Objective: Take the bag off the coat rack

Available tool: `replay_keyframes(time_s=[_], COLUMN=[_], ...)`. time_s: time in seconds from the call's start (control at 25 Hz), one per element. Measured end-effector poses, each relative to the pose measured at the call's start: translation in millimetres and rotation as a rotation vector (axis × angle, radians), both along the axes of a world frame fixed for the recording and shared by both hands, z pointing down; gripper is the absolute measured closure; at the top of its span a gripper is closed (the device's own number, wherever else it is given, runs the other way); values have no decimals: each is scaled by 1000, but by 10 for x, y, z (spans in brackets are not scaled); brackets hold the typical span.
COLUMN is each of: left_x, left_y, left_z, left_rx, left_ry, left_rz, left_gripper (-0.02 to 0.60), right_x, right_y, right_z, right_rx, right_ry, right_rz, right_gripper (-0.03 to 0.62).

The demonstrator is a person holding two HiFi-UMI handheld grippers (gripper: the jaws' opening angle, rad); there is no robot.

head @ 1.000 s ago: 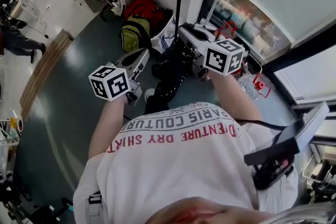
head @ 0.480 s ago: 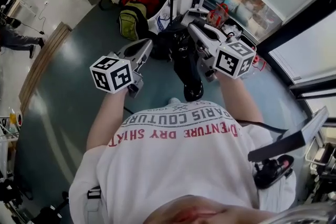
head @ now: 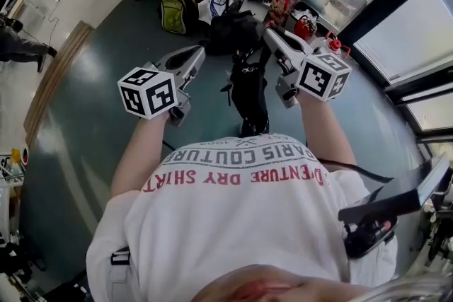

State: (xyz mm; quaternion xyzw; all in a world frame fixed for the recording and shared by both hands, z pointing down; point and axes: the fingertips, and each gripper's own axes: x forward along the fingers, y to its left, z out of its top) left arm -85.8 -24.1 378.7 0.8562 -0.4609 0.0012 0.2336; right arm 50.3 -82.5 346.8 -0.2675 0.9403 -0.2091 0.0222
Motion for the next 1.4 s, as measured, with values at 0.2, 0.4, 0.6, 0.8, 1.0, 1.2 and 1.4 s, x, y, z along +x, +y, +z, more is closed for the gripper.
replay_keyframes(time_s=[0.2, 0.4, 0.6, 0.8, 1.0, 1.2, 1.4], left_x=[170, 318, 502, 727, 780, 844, 1004], left_y=[378, 706, 991, 1122, 1258, 1307, 1346], left_z=[-150, -188, -245, -276, -368, -338, -373], left_rx=[21, 47, 82, 80, 77, 80, 72], left_ry=[5, 3, -13, -16, -17, -17, -23], left_rz=[32, 36, 24, 23, 13, 7, 4], left_gripper=[580, 580, 580, 580, 580, 580, 580], right_x=[61, 71, 188, 335, 391, 458, 614], right_y=[574, 1069, 1475, 1607, 1662, 1656, 1678], right_z=[-89, -126, -106, -117, -183, -164, -201], right_rx=[-21, -2, 36, 50, 47, 50, 43], right_ry=[-3, -7, -1, 5, 15, 14, 15], right_rz=[-15, -66, -109, -118, -107, -106, -109], right_gripper=[577, 577, 577, 577, 577, 577, 579])
